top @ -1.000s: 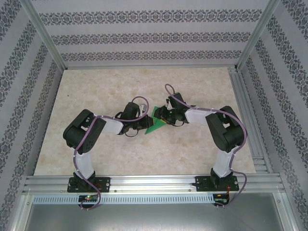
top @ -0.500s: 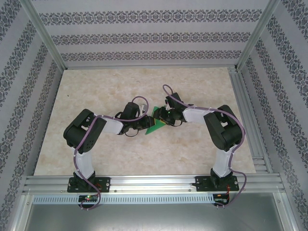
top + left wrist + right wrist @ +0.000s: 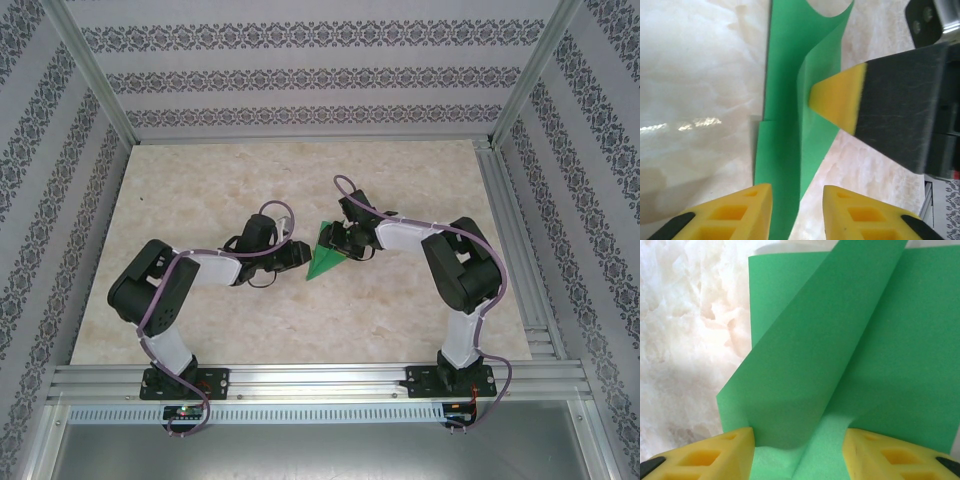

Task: Fold a paper plane with a square sheet of paper (pick it up from the middle)
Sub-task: Fourth fold the wing at the center of the table.

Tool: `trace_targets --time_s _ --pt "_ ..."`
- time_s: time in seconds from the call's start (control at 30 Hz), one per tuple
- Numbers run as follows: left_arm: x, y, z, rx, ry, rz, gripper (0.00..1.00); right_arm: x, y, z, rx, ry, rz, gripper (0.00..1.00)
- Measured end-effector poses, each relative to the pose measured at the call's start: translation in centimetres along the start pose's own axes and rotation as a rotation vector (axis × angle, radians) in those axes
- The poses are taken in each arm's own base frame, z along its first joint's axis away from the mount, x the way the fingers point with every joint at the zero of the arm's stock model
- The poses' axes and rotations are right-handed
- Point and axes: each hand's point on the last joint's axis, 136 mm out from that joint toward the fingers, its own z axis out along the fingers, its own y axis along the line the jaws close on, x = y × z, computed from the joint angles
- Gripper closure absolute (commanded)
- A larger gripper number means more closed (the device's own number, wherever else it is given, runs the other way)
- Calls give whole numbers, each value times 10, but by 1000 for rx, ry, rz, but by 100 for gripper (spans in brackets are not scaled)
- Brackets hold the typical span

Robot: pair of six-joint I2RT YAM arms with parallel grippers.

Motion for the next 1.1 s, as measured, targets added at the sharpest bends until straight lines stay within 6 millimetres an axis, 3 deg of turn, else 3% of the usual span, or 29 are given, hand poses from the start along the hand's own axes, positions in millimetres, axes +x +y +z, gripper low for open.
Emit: trace_targets --time_s 0.17,0.43,0.63,1.1 --pt "3 0 2 9 19 -3 68 0 -1 0 11 2 2 47" --pt "2 2 23 22 71 -10 65 0 -1 1 11 2 9 48" --pt "-4 -4 29 44 81 0 72 0 -1 1 11 1 17 49" --pt "9 -5 41 74 149 -5 83 0 -2 1 13 2 21 50"
